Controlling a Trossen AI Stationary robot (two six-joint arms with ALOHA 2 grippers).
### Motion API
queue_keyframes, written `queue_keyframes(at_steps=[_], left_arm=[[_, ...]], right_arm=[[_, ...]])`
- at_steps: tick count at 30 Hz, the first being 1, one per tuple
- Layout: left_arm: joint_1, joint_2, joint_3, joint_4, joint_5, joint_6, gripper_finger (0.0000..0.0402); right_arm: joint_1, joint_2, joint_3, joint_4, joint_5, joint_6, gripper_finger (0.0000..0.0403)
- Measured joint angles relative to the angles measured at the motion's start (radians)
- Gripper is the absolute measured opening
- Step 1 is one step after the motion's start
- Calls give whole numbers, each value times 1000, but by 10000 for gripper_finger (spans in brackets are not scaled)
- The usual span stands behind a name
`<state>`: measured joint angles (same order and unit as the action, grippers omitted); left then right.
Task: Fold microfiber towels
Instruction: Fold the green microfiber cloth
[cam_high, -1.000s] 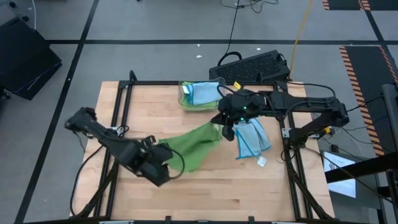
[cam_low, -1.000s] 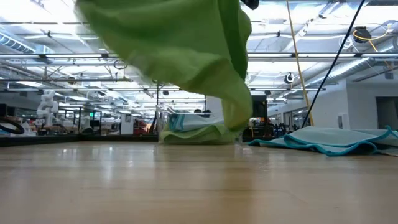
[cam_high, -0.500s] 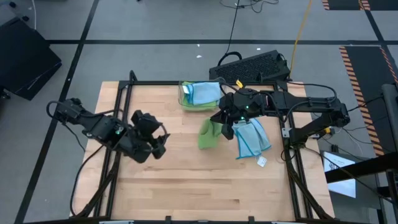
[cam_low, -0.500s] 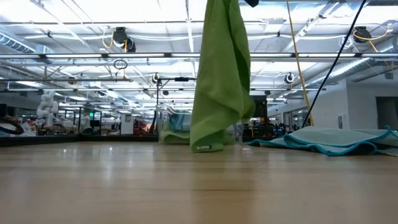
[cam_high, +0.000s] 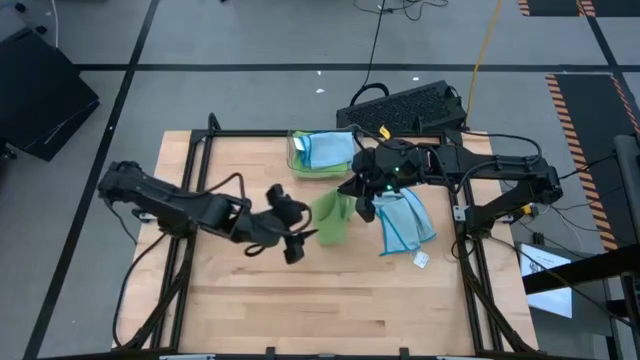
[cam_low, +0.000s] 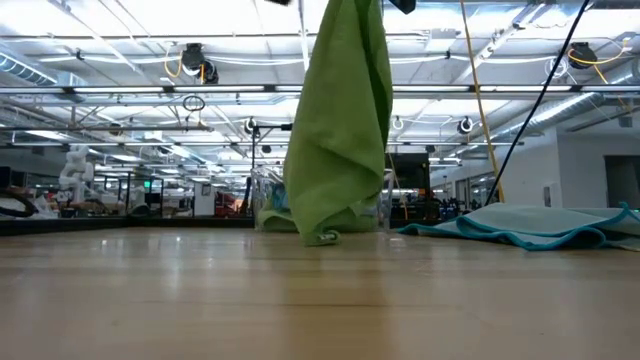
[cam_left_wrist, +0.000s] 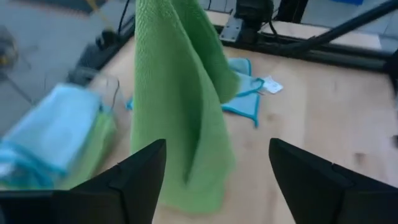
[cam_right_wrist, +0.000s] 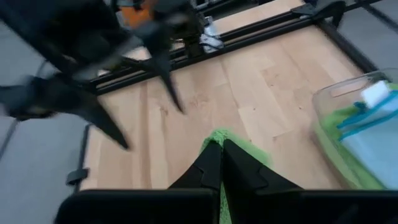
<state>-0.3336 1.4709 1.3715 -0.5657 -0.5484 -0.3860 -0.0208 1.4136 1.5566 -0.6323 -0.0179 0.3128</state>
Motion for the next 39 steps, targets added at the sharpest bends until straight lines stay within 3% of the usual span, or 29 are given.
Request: queue_keyframes(at_steps=[3,11,18,23,30,34,39], left_arm=[[25,0,-84,127,60,126,265],[116,0,-278,366,206,152,226],[180,0,-427,572,293,201,221],[212,12,-473,611,331,246,220],[248,132,-468,694,402,285,214],[251,170,-461,695,357,253,175],[251,171,-460,713,344,184,84]], right_arm=[[0,0,0,0,-12,-3,0],[0,0,0,0,-13,-2,0],[-21,0,0,0,-14,14,0],[-43,0,0,20,-45,15,0],[-66,0,0,37,-65,15,0],[-70,0,0,26,-72,15,0],[-69,0,0,19,-91,15,0]])
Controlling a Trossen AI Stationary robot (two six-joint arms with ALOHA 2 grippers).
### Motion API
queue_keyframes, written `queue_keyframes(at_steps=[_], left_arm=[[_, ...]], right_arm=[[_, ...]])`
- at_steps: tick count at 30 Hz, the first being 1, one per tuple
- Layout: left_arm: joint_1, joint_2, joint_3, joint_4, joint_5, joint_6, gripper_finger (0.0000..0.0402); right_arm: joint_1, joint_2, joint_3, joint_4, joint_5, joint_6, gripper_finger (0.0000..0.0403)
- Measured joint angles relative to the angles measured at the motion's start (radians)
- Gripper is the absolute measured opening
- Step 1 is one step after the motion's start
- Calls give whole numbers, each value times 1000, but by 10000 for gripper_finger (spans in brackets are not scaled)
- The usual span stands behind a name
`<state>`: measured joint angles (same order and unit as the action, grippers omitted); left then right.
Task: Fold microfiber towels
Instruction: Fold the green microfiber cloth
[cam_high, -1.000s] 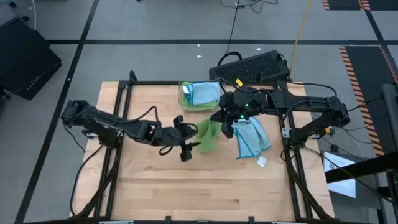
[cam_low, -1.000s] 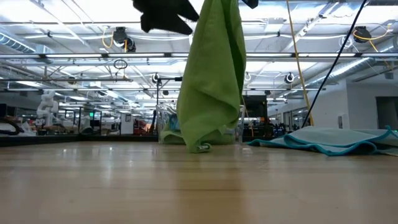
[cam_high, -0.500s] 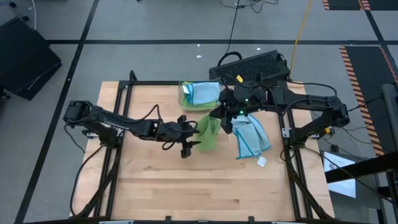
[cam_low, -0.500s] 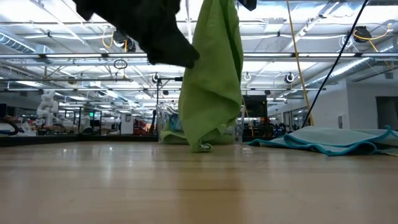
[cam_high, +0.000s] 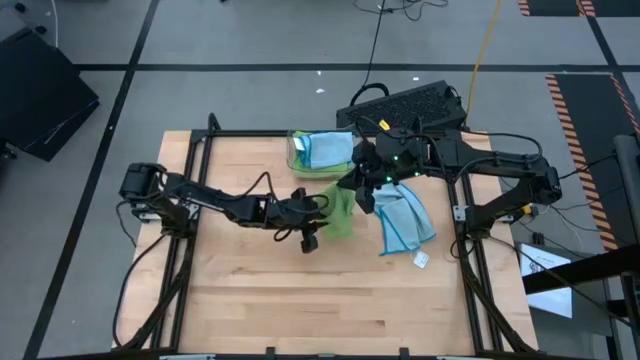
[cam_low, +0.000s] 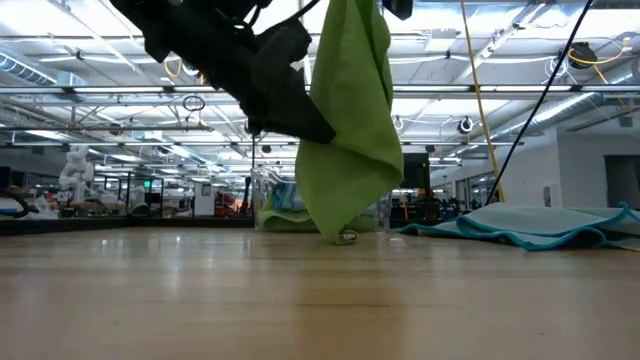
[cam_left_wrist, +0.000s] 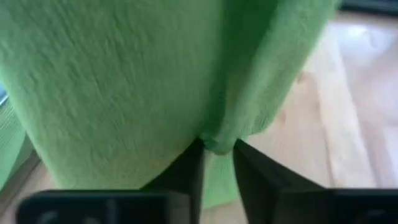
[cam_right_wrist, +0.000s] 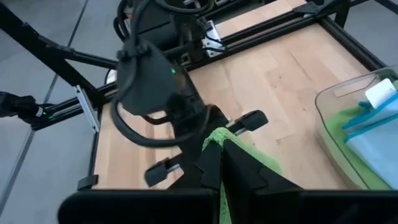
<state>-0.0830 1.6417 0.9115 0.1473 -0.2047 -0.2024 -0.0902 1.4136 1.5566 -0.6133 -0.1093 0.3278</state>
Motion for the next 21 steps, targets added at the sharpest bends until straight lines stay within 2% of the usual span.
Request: queue_keyframes(at_steps=[3,6,13,19,21], left_arm=[[0,-9,0,29,17,-41,36],[0,-10,2,40,48,-51,10],[-12,-16,1,24,166,-179,5],[-64,-115,-1,-84,238,-367,3],[-85,-159,0,-99,250,-415,3]], right_arm=[[-1,0,0,-1,0,-4,0],[-7,0,0,-2,0,-6,0],[-21,0,0,-40,0,-6,3],[-17,1,0,-161,-3,-6,13],[-12,1,-13,-158,-34,1,13]])
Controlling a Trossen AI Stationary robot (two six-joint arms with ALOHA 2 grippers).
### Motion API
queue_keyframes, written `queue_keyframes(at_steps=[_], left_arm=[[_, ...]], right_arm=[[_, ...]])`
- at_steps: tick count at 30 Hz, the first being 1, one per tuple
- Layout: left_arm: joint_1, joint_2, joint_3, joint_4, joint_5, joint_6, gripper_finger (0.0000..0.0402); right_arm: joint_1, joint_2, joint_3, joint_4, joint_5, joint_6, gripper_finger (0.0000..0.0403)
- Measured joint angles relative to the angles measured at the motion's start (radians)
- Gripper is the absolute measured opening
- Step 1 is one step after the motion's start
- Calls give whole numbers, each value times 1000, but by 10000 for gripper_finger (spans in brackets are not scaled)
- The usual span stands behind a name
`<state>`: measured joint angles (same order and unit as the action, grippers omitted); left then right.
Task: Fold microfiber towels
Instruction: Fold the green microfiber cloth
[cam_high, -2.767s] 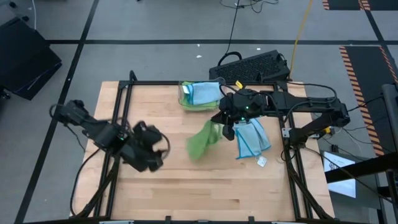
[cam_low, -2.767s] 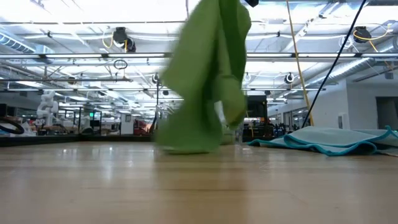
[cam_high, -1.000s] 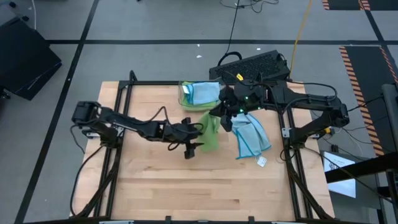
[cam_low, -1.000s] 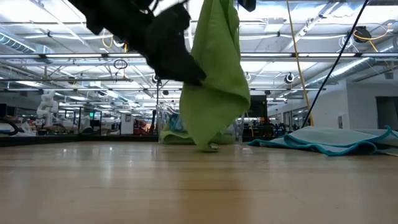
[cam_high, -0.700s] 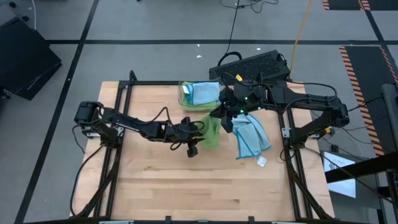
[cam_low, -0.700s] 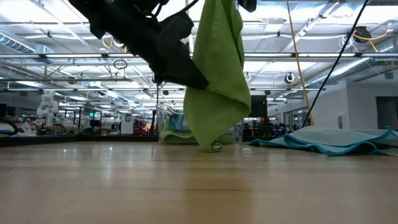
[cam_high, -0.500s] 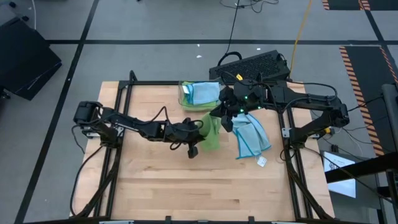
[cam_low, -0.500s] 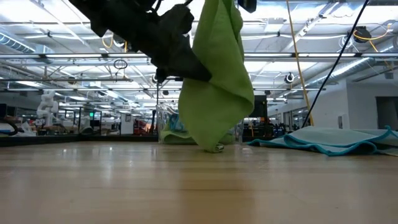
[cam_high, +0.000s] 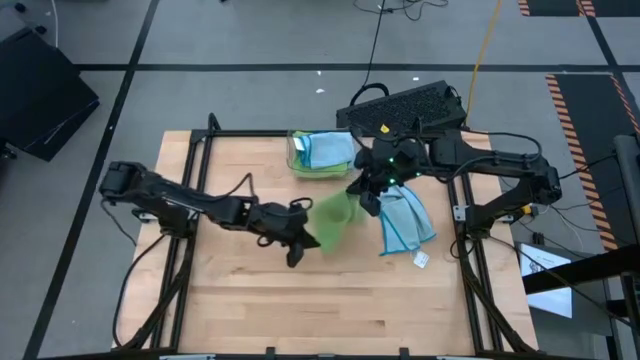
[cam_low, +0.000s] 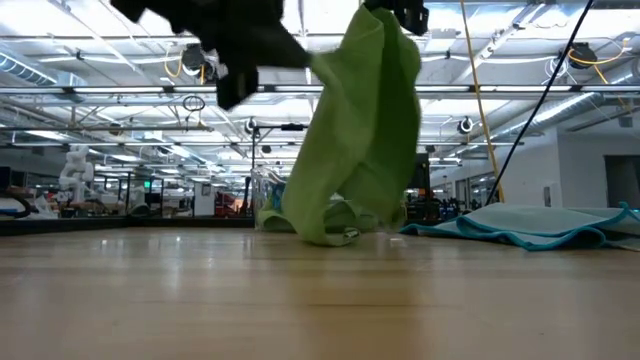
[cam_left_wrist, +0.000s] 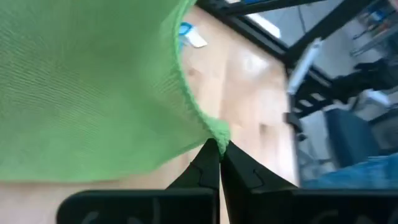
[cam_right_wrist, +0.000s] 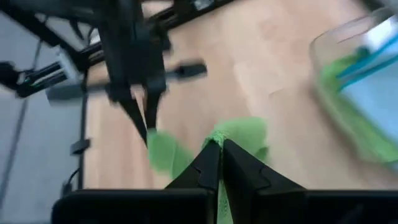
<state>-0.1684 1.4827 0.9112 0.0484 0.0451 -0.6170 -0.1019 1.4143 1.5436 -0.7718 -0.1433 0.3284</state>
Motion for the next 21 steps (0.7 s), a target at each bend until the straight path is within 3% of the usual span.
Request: queue_keyframes(at_steps=[9,15,21], left_arm=[[-84,-196,3,-59,-94,-44,2],[-69,-184,0,-288,-160,-35,2],[-39,-109,0,-301,-119,-22,2]], right_arm=[[36,0,-118,96,-197,126,15],[46,0,-288,146,-148,209,16],[57,0,-492,256,-140,306,57]])
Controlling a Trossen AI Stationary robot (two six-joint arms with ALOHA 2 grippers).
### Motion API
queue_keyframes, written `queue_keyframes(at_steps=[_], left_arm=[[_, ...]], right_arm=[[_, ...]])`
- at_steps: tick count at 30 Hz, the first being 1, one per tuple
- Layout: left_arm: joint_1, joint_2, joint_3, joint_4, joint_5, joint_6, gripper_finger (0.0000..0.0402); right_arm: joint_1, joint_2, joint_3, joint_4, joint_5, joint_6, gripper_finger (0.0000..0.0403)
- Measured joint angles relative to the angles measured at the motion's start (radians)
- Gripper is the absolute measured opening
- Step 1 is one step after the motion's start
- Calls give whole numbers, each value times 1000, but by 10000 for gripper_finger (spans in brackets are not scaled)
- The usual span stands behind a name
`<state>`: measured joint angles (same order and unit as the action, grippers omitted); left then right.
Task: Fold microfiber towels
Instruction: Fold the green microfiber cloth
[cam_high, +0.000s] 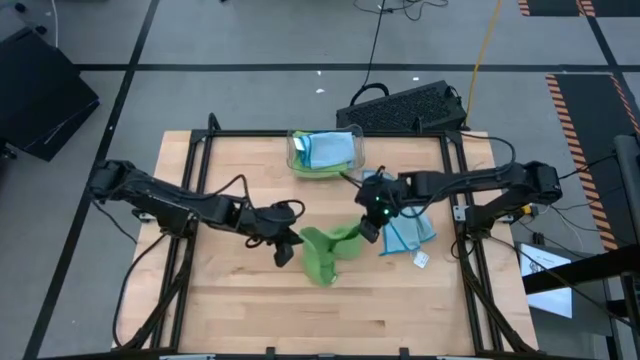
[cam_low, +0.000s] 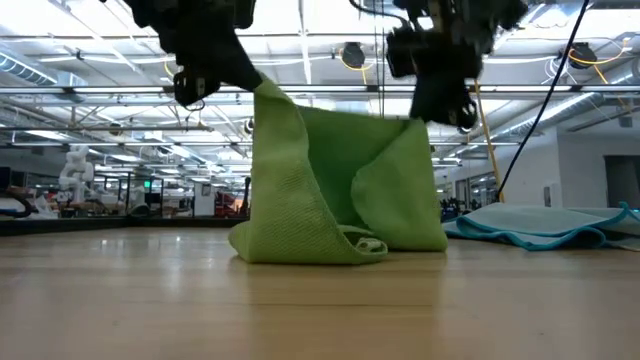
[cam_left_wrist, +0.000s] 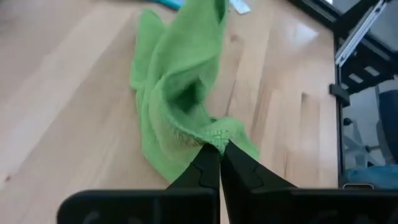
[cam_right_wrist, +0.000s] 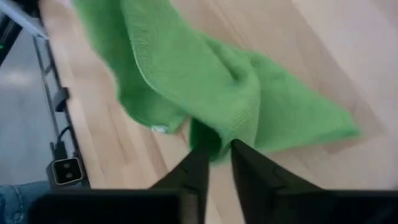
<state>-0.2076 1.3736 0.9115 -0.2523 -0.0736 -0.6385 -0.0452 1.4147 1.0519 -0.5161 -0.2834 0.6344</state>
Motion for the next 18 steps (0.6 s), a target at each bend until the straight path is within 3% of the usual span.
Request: queue_keyframes(at_steps=[6,10,14,18], left_arm=[[3,1,-1,-8,2,-19,2],[6,1,-1,-9,17,-16,5],[6,1,-11,-7,20,-17,4],[4,1,-18,-8,21,-25,6]], right_arm=[[44,-15,-108,62,1,165,170],[127,-90,-118,74,99,271,228],[227,-148,-119,96,202,458,247],[318,-124,-119,173,316,689,248]])
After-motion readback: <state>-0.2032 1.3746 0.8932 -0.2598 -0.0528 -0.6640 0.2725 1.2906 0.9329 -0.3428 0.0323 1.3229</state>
